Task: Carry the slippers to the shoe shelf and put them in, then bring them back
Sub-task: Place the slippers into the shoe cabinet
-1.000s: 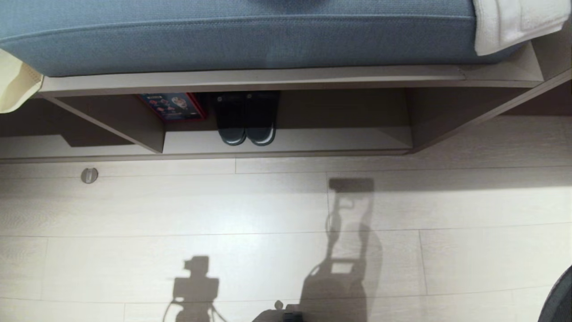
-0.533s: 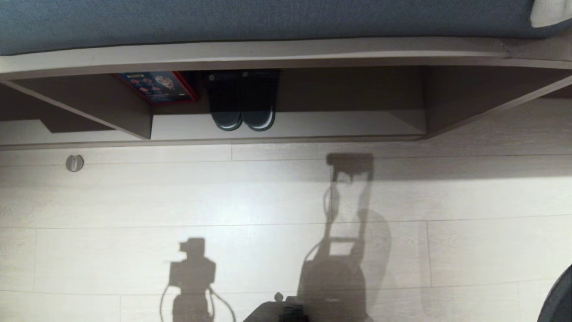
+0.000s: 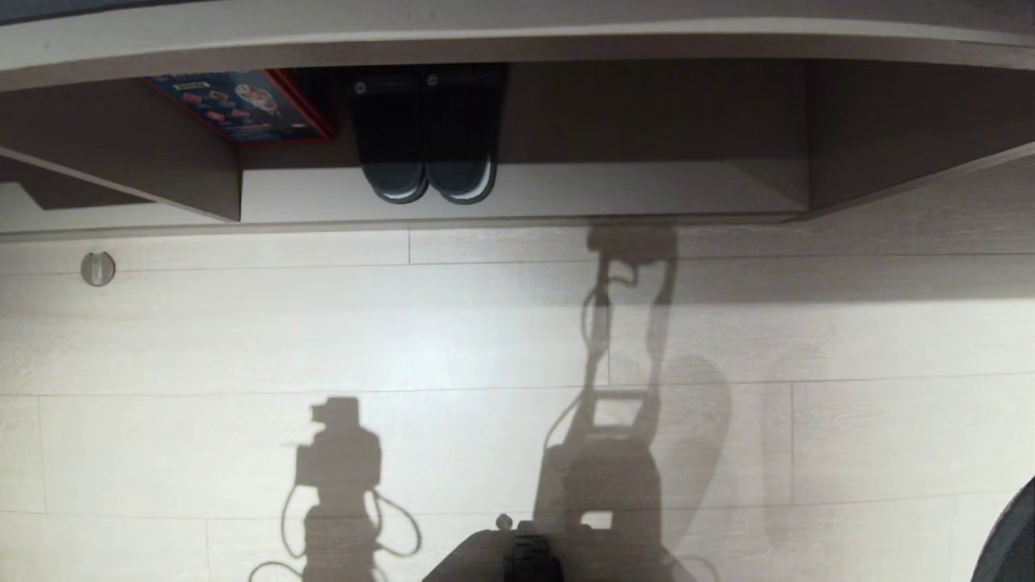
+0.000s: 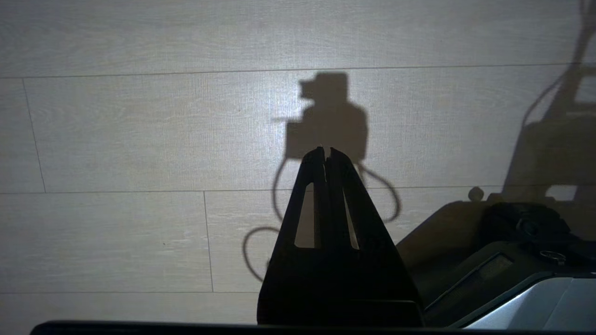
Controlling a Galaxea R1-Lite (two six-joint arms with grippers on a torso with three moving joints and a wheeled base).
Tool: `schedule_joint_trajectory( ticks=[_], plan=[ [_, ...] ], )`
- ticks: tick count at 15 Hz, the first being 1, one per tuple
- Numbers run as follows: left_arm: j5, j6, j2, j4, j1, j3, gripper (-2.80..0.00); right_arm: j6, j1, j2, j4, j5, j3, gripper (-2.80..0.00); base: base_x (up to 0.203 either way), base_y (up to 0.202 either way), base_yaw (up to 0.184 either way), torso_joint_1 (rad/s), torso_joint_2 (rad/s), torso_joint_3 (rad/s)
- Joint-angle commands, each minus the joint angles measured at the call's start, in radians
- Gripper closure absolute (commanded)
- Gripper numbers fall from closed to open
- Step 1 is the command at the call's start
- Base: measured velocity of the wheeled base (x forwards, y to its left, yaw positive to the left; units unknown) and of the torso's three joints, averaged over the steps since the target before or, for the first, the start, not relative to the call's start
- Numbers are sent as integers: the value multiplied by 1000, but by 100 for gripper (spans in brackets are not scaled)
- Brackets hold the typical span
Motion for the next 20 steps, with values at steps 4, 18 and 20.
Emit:
schedule_joint_trajectory(
  ticks=[4, 18, 20],
  plan=[
    [0, -2, 1, 0, 0, 0, 0, 5, 0, 2, 1, 0, 0, 0, 0, 0, 0, 3, 3, -195],
    [0, -2, 0, 0, 1, 0, 0, -7, 5, 138, 54, 70, -187, 0, 0, 0, 0, 3, 4, -147],
    [0, 0, -1, 0, 1, 0, 0, -6, 14, 361, 11, 88, -285, 0, 0, 0, 0, 0, 0, 0]
  ],
)
